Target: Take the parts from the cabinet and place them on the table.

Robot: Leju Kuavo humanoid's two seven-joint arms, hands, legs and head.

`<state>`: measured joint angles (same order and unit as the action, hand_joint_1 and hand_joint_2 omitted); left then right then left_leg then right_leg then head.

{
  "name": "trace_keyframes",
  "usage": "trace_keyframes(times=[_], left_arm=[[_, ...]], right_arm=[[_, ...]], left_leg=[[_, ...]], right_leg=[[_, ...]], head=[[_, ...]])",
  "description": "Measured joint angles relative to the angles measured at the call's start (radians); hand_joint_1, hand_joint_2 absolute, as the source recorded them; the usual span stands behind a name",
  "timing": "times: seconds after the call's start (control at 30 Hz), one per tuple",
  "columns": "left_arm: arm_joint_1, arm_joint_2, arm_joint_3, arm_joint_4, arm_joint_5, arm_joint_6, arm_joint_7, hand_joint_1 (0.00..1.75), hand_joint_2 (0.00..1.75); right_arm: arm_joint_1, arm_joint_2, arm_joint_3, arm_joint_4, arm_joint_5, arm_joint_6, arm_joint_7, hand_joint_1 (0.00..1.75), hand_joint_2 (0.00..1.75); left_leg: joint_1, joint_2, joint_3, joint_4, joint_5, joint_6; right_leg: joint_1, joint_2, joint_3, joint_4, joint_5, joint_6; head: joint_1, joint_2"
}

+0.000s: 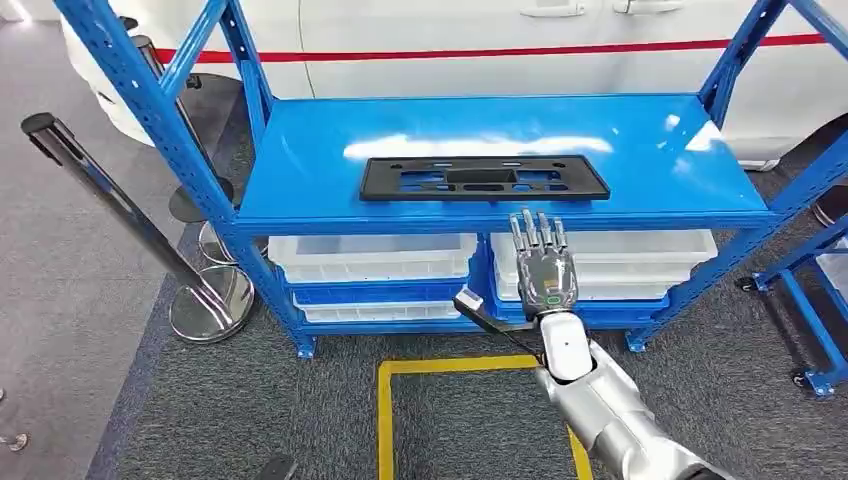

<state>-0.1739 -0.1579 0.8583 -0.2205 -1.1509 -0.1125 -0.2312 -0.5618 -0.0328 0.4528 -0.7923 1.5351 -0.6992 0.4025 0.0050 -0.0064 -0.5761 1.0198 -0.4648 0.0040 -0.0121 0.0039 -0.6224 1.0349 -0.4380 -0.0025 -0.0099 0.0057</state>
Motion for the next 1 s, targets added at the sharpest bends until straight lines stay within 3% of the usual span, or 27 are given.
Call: trace_keyframes(times=[0.07,0.13,0.17,0.2,0.23,0.27,0.33,0.37,0.4,0.47,0.53,0.57,0.67,0.7,0.73,0.77,0.83,0.9,1.0], left_arm=[[0.0,0.0,0.0,0.0,0.0,0.0,0.0,0.0,0.0],[0.0,0.0,0.0,0.0,0.0,0.0,0.0,0.0,0.0],[0.001,0.0,0.0,0.0,0.0,0.0,0.0,0.0,0.0],[0.003,0.0,0.0,0.0,0.0,-0.001,0.0,0.0,0.0],[0.004,0.0,0.0,0.0,0.0,-0.001,0.0,0.0,0.0],[0.004,0.0,0.0,0.0,0.0,-0.001,0.0,0.0,0.0],[0.003,0.0,0.0,0.0,0.0,0.0,0.0,0.0,0.0],[0.002,0.002,0.0,0.0,0.0,0.0,0.0,0.0,0.0],[0.0,0.001,0.0,0.0,0.0,0.0,0.0,0.0,0.0],[0.002,0.001,0.0,0.0,0.0,0.0,0.0,0.0,0.0],[0.004,0.001,-0.001,0.0,-0.001,-0.001,0.0,0.0,0.0],[0.004,0.001,-0.002,0.0,-0.001,-0.001,-0.002,0.0,0.0],[0.001,0.001,-0.003,0.0,-0.002,-0.003,-0.003,0.0,0.0],[0.001,0.001,-0.004,0.0,-0.003,-0.003,-0.004,0.0,0.0],[0.004,0.001,-0.005,0.0,-0.004,-0.003,-0.004,0.0,0.0],[0.007,0.001,-0.006,0.0,-0.005,-0.003,-0.004,0.0,0.0],[0.008,0.0,-0.009,0.0,-0.006,-0.004,-0.005,0.0,0.0],[0.003,0.0,-0.01,0.0,-0.006,-0.004,-0.006,0.0,0.0],[0.006,0.0,-0.011,0.0,-0.006,-0.004,-0.008,0.0,0.0]], right_arm=[[-0.002,0.0,-0.005,0.0,0.0,0.0,0.0,0.0,1.75],[0.0,0.001,-0.006,0.0,0.0,0.0,-0.003,0.0,1.75],[0.002,0.001,-0.007,0.0,0.0,0.0,-0.003,0.0,1.75],[0.003,0.001,-0.007,0.0,0.0,0.0,-0.003,0.0,1.75],[0.004,0.001,-0.007,0.0,0.0,0.0,-0.003,0.0,1.75],[0.004,0.001,-0.008,0.0,0.0,0.0,-0.003,0.0,1.75],[0.004,0.001,-0.008,0.0,0.0,0.0,-0.003,0.0,1.75],[0.003,0.001,-0.008,0.0,0.0,0.0,-0.003,0.0,1.75],[0.001,0.001,-0.009,0.0,0.0,0.0,-0.003,0.0,1.75],[0.006,0.001,-0.01,0.0,0.0,0.0,-0.003,0.0,1.75],[0.006,0.001,-0.011,-0.005,0.0,-0.001,-0.002,0.0,1.75],[0.003,0.0,-0.014,-0.005,0.0,-0.001,-0.002,0.0,1.75],[0.012,0.0,-0.018,-0.005,0.0,-0.001,0.0,0.0,1.75],[0.018,0.0,-0.018,-0.005,0.0,-0.001,0.0,0.0,1.75],[0.023,-0.001,-0.02,-0.005,0.0,-0.001,0.0,0.0,1.75],[0.025,-0.003,-0.023,-0.005,0.0,-0.001,0.002,0.0,1.75],[0.024,-0.003,-0.029,-0.006,0.0,-0.001,0.007,0.0,1.75],[0.024,-0.003,-0.034,-0.009,0.0,-0.001,0.01,0.0,1.75],[0.041,-0.005,-0.049,-0.027,0.0,-0.001,0.013,0.0,1.75]], left_leg=[[0.003,0.001,-0.023,0.059,-0.036,-0.008],[0.005,0.001,-0.107,0.221,-0.108,-0.013],[0.005,0.001,-0.15,0.293,-0.128,-0.014],[0.005,0.001,-0.174,0.323,-0.122,-0.013],[0.005,0.001,-0.171,0.301,-0.092,-0.011],[0.005,0.001,-0.145,0.234,-0.043,-0.007],[0.001,0.001,-0.062,0.052,0.058,0.01],[-0.005,0.002,-0.049,0.028,0.044,0.019],[-0.009,0.001,-0.04,0.004,0.04,0.021],[-0.013,0.001,-0.042,0.007,0.036,0.024],[0.003,0.002,-0.02,-0.018,0.04,0.032],[0.002,0.001,-0.01,-0.024,0.036,0.038],[0.001,0.002,0.004,-0.024,0.024,0.046],[0.001,0.001,0.008,-0.022,0.019,0.046],[0.002,0.0,0.016,-0.021,0.012,0.044],[0.003,-0.001,0.026,-0.019,0.004,0.042],[0.005,-0.001,0.044,-0.009,-0.017,0.034],[0.0,-0.001,0.042,0.002,-0.034,0.017],[0.0,0.0,0.051,-0.013,-0.041,0.001]], right_leg=[[-0.002,-0.002,0.011,-0.006,-0.003,-0.013],[0.001,-0.003,0.016,-0.006,-0.008,-0.021],[0.003,-0.003,0.018,-0.005,-0.01,-0.023],[0.004,-0.003,0.02,-0.005,-0.013,-0.023],[0.005,-0.002,0.025,-0.005,-0.016,-0.023],[0.006,0.0,0.032,-0.004,-0.021,-0.022],[0.008,0.0,0.05,-0.005,-0.033,-0.019],[0.009,-0.001,0.05,-0.005,-0.036,-0.015],[0.01,0.001,0.045,-0.001,-0.037,-0.008],[0.005,-0.001,0.046,-0.008,-0.039,0.004],[0.006,-0.003,0.054,-0.005,-0.048,0.015],[0.007,-0.003,0.041,0.029,-0.061,0.019],[-0.001,-0.002,-0.09,0.249,-0.141,0.029],[-0.003,-0.002,-0.126,0.294,-0.143,0.032],[-0.006,-0.003,-0.137,0.288,-0.114,0.036],[-0.01,-0.003,-0.12,0.229,-0.059,0.038],[-0.014,-0.005,-0.048,0.05,0.054,0.04],[-0.002,-0.003,-0.026,0.001,0.029,0.03],[-0.001,0.0,-0.025,0.007,0.017,0.008]], head=[[-0.001,0.0],[0.0,0.0],[0.0,0.0],[0.0,0.0],[0.0,0.0],[0.0,0.0],[0.0,0.0],[0.001,0.0],[0.0,0.0],[0.0,0.0],[0.0,0.0],[0.002,0.0],[0.001,0.0],[0.002,0.0],[0.002,0.0],[0.001,0.0],[0.002,0.0],[0.002,0.0],[0.002,0.0]])
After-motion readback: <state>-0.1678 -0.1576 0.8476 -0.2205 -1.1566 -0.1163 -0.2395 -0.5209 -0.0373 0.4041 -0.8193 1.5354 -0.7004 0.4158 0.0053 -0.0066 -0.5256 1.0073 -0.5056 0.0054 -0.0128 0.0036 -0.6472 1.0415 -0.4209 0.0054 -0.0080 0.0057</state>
